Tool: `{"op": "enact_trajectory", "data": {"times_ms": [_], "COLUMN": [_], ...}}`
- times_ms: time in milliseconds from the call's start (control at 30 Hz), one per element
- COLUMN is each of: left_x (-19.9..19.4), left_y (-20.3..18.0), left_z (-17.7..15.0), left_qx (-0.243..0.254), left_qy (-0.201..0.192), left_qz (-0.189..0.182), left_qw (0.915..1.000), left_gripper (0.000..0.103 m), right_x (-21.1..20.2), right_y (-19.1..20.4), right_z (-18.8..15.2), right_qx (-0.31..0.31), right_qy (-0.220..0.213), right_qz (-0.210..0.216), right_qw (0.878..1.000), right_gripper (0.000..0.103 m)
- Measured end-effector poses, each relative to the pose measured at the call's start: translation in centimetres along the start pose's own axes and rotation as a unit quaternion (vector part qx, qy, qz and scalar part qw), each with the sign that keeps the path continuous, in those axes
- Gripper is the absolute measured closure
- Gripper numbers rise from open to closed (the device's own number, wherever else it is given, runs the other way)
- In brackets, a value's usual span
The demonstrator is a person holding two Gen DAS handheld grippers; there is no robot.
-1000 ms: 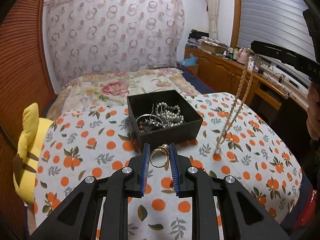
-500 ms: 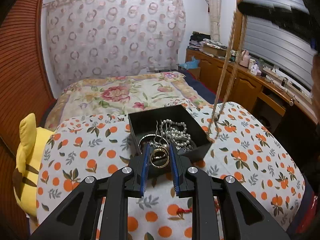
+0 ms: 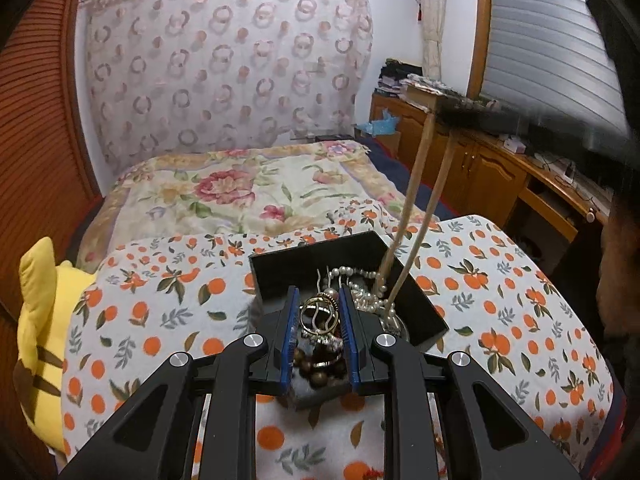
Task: Organize jewelry
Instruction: 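Carry the gold ring into the black box with the left gripper while the right carries the pearl necklace there, then lower the left gripper onto the red cord bracelet and grasp it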
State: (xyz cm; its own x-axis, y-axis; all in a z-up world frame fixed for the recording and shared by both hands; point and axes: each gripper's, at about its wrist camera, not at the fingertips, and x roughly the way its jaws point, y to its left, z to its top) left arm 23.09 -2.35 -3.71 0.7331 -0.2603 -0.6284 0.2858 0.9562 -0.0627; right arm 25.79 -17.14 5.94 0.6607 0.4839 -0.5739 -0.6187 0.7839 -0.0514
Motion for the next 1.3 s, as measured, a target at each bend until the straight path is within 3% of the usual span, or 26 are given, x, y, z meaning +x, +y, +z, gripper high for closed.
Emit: {"op": "enact_trajectory", "data": {"times_ms": [200, 233, 267, 300, 467, 567, 733, 1167, 1300], "left_x": [1.8, 2.0, 1.9, 1.9, 1.7, 0.9, -0.5, -0.7, -0.3], "left_y": [0.1, 0.1, 0.1, 0.1, 0.0, -0.3, -0.2, -2.2, -3.3], "left_z": [0.5, 0.6, 0.5, 0.5, 0.4, -0.3, -3.3, -9.7, -10.3], "left_qx": [-0.005, -0.006, -0.007, -0.007, -0.006, -0.001, -0.002, 0.023, 0.035], "left_qy": [0.009, 0.010, 0.008, 0.006, 0.009, 0.007, 0.013, 0.073, 0.082], "left_qz": [-0.002, -0.002, -0.001, -0.001, -0.002, -0.004, -0.007, -0.041, -0.053], "left_qw": [0.9999, 0.9999, 0.9999, 1.0000, 0.9999, 1.0000, 0.9999, 0.9962, 0.9946], "left_gripper": [0.082, 0.075, 0.067, 0.064, 0.061, 0.048, 0.041, 0.041, 0.051], "right_x": [3.2, 3.4, 3.4, 3.2, 2.0, 0.8, 0.1, -0.4, -0.6], "right_y": [-0.7, -0.7, -0.9, -0.9, -1.5, -1.3, 0.5, 2.1, 1.7], "right_z": [-2.9, -3.0, -3.2, -3.3, -3.9, -5.2, -8.9, -14.4, -14.9], "right_qx": [0.026, 0.028, 0.031, 0.034, 0.038, 0.041, 0.039, 0.049, 0.056], "right_qy": [0.044, 0.045, 0.044, 0.041, 0.030, 0.032, 0.053, 0.099, 0.102], "right_qz": [0.006, 0.005, 0.004, 0.004, 0.008, 0.020, 0.031, 0.035, 0.033], "right_qw": [0.999, 0.999, 0.999, 0.999, 0.999, 0.998, 0.997, 0.993, 0.993], "right_gripper": [0.095, 0.091, 0.080, 0.074, 0.074, 0.074, 0.074, 0.074, 0.074]}}
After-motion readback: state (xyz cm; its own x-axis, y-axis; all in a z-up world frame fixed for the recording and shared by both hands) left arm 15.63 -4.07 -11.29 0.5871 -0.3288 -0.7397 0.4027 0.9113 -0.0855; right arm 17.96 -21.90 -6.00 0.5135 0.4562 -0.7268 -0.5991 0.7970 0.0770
